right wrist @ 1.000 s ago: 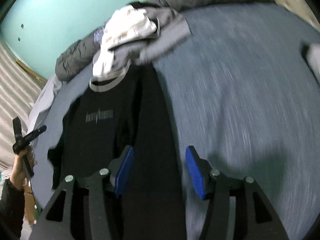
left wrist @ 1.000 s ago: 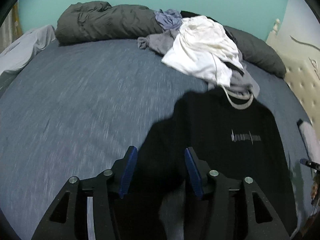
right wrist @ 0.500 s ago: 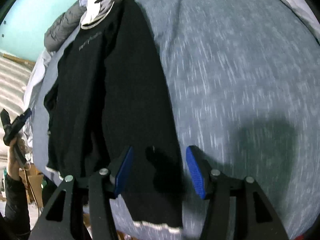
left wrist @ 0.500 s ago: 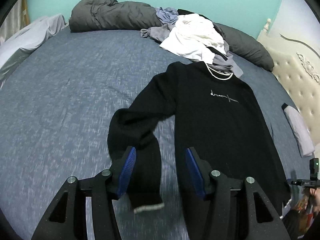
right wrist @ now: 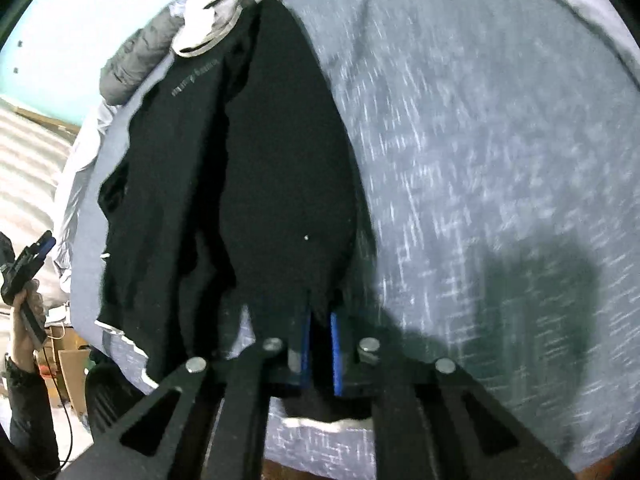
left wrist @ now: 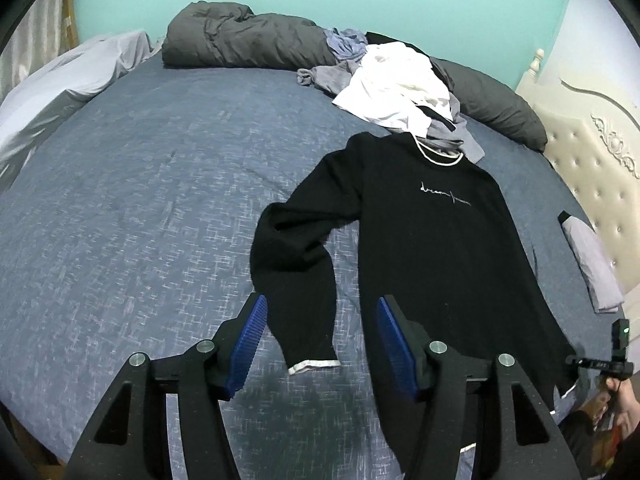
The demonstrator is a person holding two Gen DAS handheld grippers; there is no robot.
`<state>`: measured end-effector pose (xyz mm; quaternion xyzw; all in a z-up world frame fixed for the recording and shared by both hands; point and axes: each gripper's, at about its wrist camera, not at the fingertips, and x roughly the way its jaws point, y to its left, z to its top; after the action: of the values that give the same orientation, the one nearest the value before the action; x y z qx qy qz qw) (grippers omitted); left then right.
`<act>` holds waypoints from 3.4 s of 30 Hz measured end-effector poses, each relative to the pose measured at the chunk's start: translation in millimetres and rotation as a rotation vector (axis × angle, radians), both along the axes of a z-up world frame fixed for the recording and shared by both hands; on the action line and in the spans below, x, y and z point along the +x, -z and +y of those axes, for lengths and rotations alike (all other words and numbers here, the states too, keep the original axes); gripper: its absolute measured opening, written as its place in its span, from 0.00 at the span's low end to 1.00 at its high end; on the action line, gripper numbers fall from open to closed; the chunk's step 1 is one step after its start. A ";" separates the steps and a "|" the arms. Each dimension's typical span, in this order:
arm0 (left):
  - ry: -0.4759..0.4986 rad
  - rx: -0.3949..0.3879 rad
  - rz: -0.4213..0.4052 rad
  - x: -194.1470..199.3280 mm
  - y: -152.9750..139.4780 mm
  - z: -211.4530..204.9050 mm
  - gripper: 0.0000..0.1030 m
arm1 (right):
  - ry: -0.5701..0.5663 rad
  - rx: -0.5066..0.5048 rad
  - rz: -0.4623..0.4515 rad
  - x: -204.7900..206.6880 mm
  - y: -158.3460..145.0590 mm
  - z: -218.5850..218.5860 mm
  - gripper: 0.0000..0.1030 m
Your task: Fold clothes
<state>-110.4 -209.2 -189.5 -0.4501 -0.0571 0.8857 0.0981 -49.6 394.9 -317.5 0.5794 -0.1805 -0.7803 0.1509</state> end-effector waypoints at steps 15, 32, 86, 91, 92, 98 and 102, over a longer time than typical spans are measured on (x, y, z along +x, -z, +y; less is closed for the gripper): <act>-0.003 -0.005 -0.021 1.5 -1.7 -0.5 0.60 | 0.149 0.156 0.210 -56.9 -101.1 117.0 0.07; -0.015 -0.018 -0.119 -14.1 35.4 -2.5 0.60 | 0.315 0.429 0.376 -104.3 -151.9 159.3 0.15; -0.024 -0.168 -0.166 -9.4 42.6 -100.6 0.38 | -0.147 0.075 0.003 -13.2 -41.9 -53.0 0.48; 0.127 -0.014 -0.246 20.5 65.8 -36.2 0.44 | -0.170 0.025 -0.079 0.2 -11.9 -76.3 0.48; 0.148 0.009 -0.262 25.8 70.3 -24.9 0.44 | -0.172 0.015 -0.090 3.1 -6.5 -79.7 0.48; 0.238 0.030 -0.306 49.1 90.7 29.8 0.44 | -0.180 -0.014 -0.126 15.0 18.1 -94.8 0.32; 0.253 0.073 -0.341 57.6 104.0 45.9 0.44 | -0.178 -0.030 -0.110 18.9 23.4 -98.1 0.08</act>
<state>-52.8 -163.3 -293.4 -0.5930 -0.0480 0.7749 0.2135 -30.7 296.8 -340.8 0.6328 -0.1478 -0.7280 0.2182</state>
